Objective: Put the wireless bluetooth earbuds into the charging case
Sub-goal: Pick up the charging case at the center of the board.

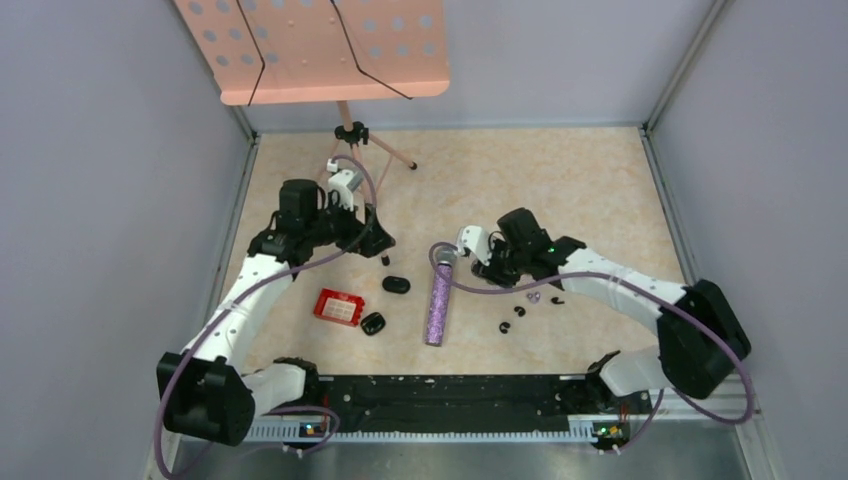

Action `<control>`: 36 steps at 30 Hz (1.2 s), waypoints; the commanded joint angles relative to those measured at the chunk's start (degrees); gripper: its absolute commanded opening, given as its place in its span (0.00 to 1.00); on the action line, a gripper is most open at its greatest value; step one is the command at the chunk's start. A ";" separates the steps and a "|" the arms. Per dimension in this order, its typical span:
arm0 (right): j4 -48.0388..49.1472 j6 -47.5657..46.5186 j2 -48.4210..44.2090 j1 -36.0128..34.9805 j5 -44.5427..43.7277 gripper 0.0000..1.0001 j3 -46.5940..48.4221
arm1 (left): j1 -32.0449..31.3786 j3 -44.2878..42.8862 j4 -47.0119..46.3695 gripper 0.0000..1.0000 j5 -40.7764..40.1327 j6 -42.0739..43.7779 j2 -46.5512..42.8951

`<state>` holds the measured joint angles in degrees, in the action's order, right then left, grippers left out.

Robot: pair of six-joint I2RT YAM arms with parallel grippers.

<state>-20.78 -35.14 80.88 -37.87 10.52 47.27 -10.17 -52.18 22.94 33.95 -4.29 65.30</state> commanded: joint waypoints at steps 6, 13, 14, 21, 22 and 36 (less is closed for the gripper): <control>6.38 -10.44 -12.42 -0.72 -0.04 0.29 8.51 | -6.45 -8.44 -15.81 0.93 10.65 -6.99 7.29; 14.65 -9.05 -11.76 -0.79 2.23 0.29 13.18 | -8.46 -18.75 -18.50 0.90 18.43 -9.99 14.66; 16.64 -8.64 -11.77 -0.85 2.18 0.28 13.33 | -8.46 -19.42 -18.70 0.87 20.13 -10.55 15.19; 22.81 -15.16 -11.57 -2.39 -1.16 0.28 13.65 | -8.69 -22.29 -20.57 0.80 24.20 -13.06 18.78; 23.59 -16.19 -11.61 -2.58 -2.06 0.28 13.34 | -8.82 -22.52 -21.90 0.79 24.59 -14.08 19.13; 29.70 -22.34 -10.09 -4.44 -4.22 0.29 13.86 | -11.84 -24.23 -28.49 0.65 22.00 -15.43 21.19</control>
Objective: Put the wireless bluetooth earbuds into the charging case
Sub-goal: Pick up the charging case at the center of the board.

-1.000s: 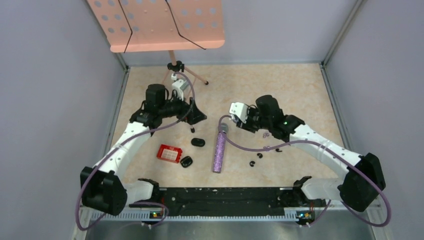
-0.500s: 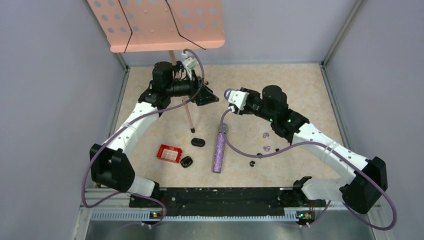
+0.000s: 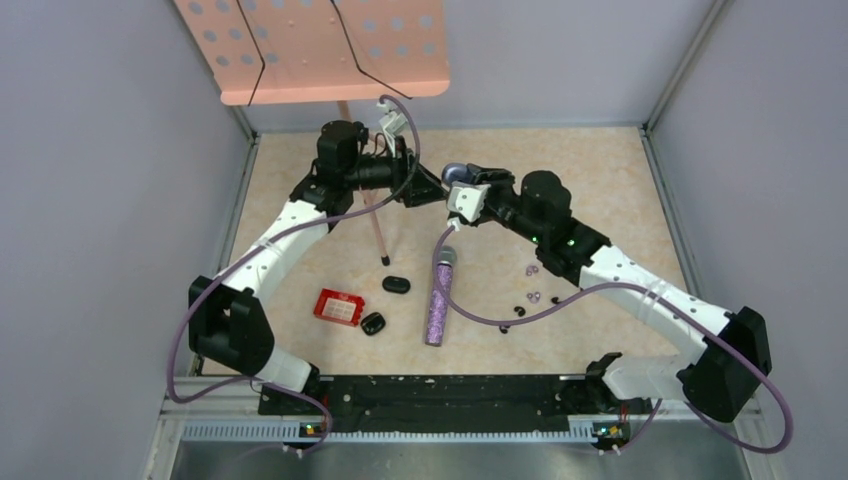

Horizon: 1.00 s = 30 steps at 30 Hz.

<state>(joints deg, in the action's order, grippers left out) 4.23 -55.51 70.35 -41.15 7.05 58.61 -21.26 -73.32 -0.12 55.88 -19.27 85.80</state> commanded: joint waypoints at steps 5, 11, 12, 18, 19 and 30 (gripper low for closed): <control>5.30 -3.59 0.75 -1.63 -0.76 0.29 2.53 | -1.21 -4.29 -5.88 0.61 0.13 -0.29 1.79; 5.93 -3.45 0.61 -1.66 -0.40 0.29 2.54 | -1.73 -6.07 -8.21 0.48 0.87 -1.98 3.93; 6.08 -3.47 0.63 -1.68 -0.37 0.29 2.56 | -1.84 -6.17 -8.41 0.48 0.89 -2.00 4.16; 7.23 -3.49 0.52 -1.74 -0.61 0.29 1.77 | -2.03 -6.47 -8.75 0.33 1.74 -1.86 4.62; 7.21 -3.46 0.52 -1.74 -0.55 0.29 1.67 | -2.04 -6.33 -8.71 0.29 1.85 -1.77 4.58; -7.37 5.98 2.19 -1.37 -0.60 0.79 7.76 | -1.80 -2.11 -14.09 0.00 3.22 -2.36 3.75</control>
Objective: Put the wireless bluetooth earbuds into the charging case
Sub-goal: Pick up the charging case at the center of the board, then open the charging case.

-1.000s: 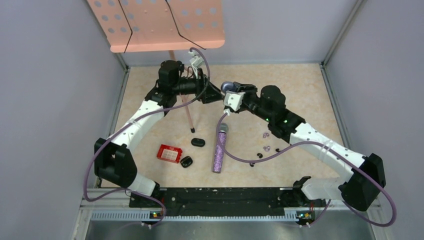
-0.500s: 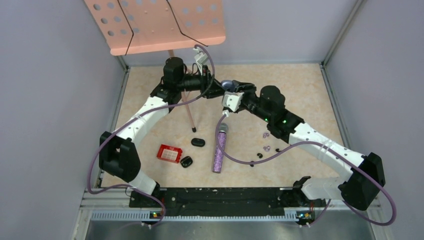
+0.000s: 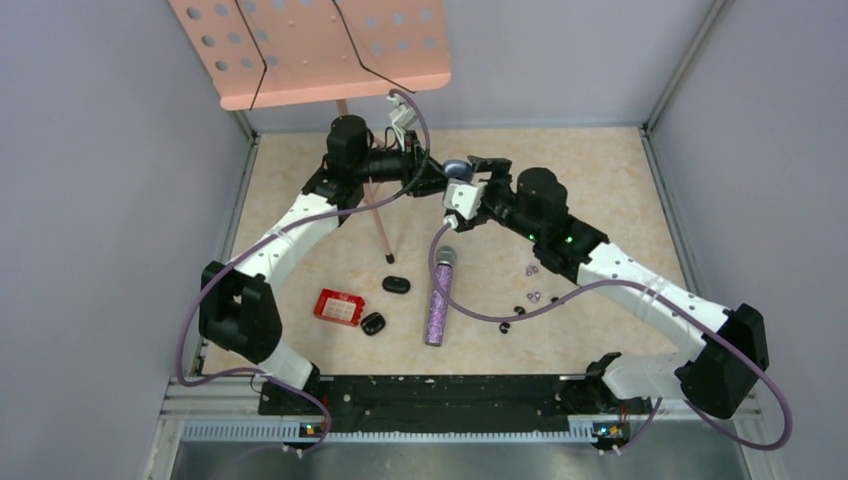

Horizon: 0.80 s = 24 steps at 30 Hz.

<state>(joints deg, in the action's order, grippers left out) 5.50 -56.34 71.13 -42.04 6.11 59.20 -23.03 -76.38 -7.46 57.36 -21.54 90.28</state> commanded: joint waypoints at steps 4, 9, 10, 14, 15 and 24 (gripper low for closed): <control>-26.78 17.78 1.25 5.29 10.76 0.85 16.05 | 0.30 6.59 -11.94 0.00 2.25 3.24 -3.02; -45.70 25.93 4.73 12.84 27.10 0.84 27.77 | 0.17 15.51 -15.76 0.00 2.65 13.39 -7.50; -49.01 25.43 5.76 13.06 30.35 0.82 29.69 | 0.17 17.30 -17.04 0.00 2.70 14.70 -8.36; -54.20 21.88 8.38 13.21 36.52 0.80 31.18 | -0.03 21.29 -20.12 0.00 4.02 17.42 -10.91; -54.27 21.44 9.07 13.14 37.63 0.80 30.66 | -0.15 21.94 -20.64 0.00 4.11 18.09 -11.30; -54.28 22.80 17.93 13.05 45.01 0.69 36.25 | -0.62 24.66 -21.68 0.00 5.63 24.00 -13.11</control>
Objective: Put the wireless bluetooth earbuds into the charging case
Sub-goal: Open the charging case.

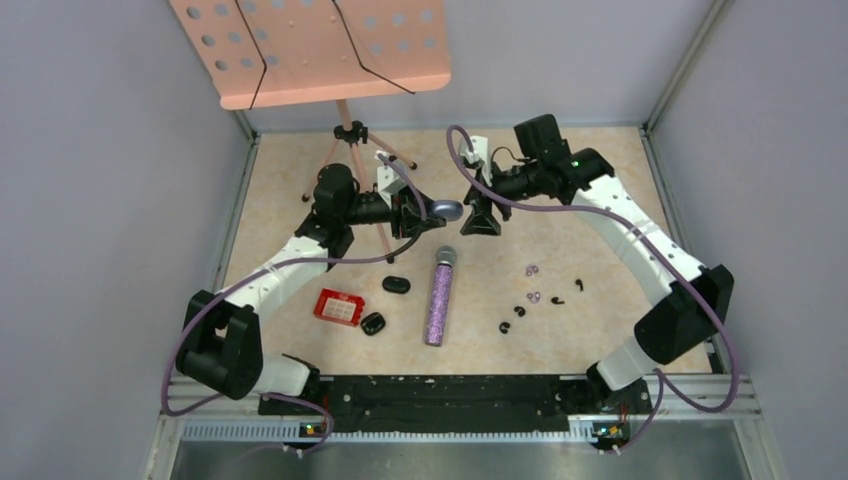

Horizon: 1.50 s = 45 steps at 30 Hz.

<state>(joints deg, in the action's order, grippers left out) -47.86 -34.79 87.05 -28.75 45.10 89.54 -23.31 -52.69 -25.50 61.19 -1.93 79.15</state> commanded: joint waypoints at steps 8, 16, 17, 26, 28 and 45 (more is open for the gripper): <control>-1.01 -0.07 2.94 -2.90 3.16 0.59 6.83 | -0.40 0.30 -1.69 0.00 1.63 7.16 -1.09; 1.23 0.04 3.61 -3.98 -0.54 0.33 7.03 | -0.51 -1.54 0.95 0.00 1.67 8.57 0.15; 1.54 0.28 3.58 -4.01 -0.76 0.29 7.03 | -0.55 -1.54 1.15 0.00 1.40 8.54 0.25; 3.92 0.93 2.24 -4.14 -4.41 0.13 6.27 | -0.75 -0.42 -0.68 0.41 -1.27 3.46 1.02; 4.15 1.23 2.24 -4.12 -4.87 0.12 6.26 | -0.75 -0.31 -1.05 0.41 -1.34 3.35 1.16; 5.78 8.06 3.34 -3.78 -7.45 0.55 6.54 | -1.07 0.62 -3.28 0.00 -0.33 5.57 2.28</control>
<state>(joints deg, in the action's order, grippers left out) -44.93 -30.24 90.91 -32.47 38.46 93.84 -24.10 -52.27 -25.36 59.31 1.74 81.28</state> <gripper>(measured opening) 0.548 0.379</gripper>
